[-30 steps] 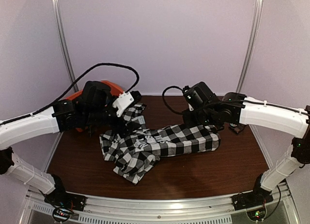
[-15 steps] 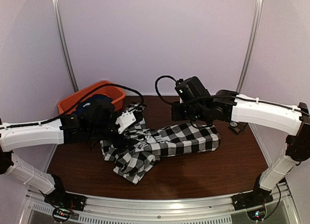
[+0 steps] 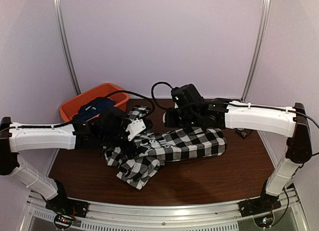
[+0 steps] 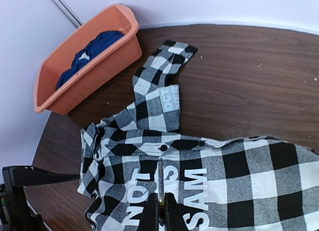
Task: Pin the brooch onto the clothing
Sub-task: Pin the brooch to the flattened clothing.
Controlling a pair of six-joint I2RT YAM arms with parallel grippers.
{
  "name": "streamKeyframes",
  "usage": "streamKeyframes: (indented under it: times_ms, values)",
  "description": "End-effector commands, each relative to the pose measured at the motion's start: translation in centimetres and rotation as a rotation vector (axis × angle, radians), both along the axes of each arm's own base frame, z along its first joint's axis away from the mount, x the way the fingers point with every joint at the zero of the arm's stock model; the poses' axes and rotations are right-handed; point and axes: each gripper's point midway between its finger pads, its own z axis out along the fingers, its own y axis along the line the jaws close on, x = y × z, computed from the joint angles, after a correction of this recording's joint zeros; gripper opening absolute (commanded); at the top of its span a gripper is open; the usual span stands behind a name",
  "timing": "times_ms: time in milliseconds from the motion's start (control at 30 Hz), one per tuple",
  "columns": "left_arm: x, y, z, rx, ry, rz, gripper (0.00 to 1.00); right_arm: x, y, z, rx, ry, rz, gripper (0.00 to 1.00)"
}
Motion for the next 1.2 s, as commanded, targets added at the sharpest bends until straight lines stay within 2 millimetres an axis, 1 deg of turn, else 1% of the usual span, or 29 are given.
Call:
streamKeyframes:
  times_ms: [0,100,133,200,333,400,467,500,533,567,733,833,933,1000,1167]
  values:
    - [0.1,-1.0,-1.4,-0.014,0.047,-0.014,0.94,-0.5,1.4,-4.2,-0.03,0.156,0.016,0.0]
    - [-0.1,-1.5,-2.3,0.002,0.081,-0.033,0.9,-1.3,1.4,-6.6,-0.056,0.226,0.025,0.0]
    - [-0.2,-1.6,-2.4,-0.001,0.088,-0.037,0.89,-1.6,1.3,-6.8,-0.055,0.235,0.027,0.0]
    - [-0.3,-1.9,-2.6,-0.002,0.098,-0.044,0.86,-1.9,0.8,-6.7,-0.054,0.242,0.023,0.0]
    - [-1.2,-2.7,-3.3,-0.015,0.149,-0.097,0.81,-2.7,-0.4,-5.8,-0.03,0.245,0.009,0.0]
    - [-1.6,-3.2,-3.4,-0.03,0.171,-0.121,0.77,-3.3,-0.6,-5.8,-0.014,0.259,0.014,0.0]
    - [-1.8,-3.7,-3.5,-0.047,0.188,-0.137,0.67,-3.8,-0.7,-6.0,0.0,0.272,0.02,0.0]
    - [-1.7,-3.8,-3.5,-0.051,0.192,-0.134,0.59,-4.1,-0.8,-6.4,0.0,0.28,0.018,0.0]
    - [-1.6,-3.8,-3.6,-0.048,0.192,-0.127,0.56,-4.3,-0.9,-6.6,-0.002,0.286,0.018,0.0]
    - [-1.6,-3.8,-3.6,-0.047,0.192,-0.123,0.53,-4.4,-0.8,-6.8,-0.003,0.291,0.021,0.0]
    - [-1.9,-4.1,-3.9,-0.054,0.216,-0.139,0.5,-5.2,-0.4,-7.8,-0.001,0.312,0.018,0.0]
    - [-2.1,-4.2,-4.0,-0.056,0.225,-0.143,0.43,-5.4,0.1,-8.5,0.001,0.338,0.017,0.0]
    - [-2.2,-4.2,-4.2,-0.053,0.232,-0.147,0.35,-5.6,0.6,-8.4,0.004,0.342,0.021,0.0]
    - [-2.3,-4.3,-4.4,-0.051,0.24,-0.151,0.32,-5.7,1.0,-8.2,0.007,0.344,0.025,0.0]
    - [-2.4,-4.4,-4.8,-0.044,0.258,-0.153,0.31,-5.8,1.2,-8.5,0.002,0.36,0.016,0.0]
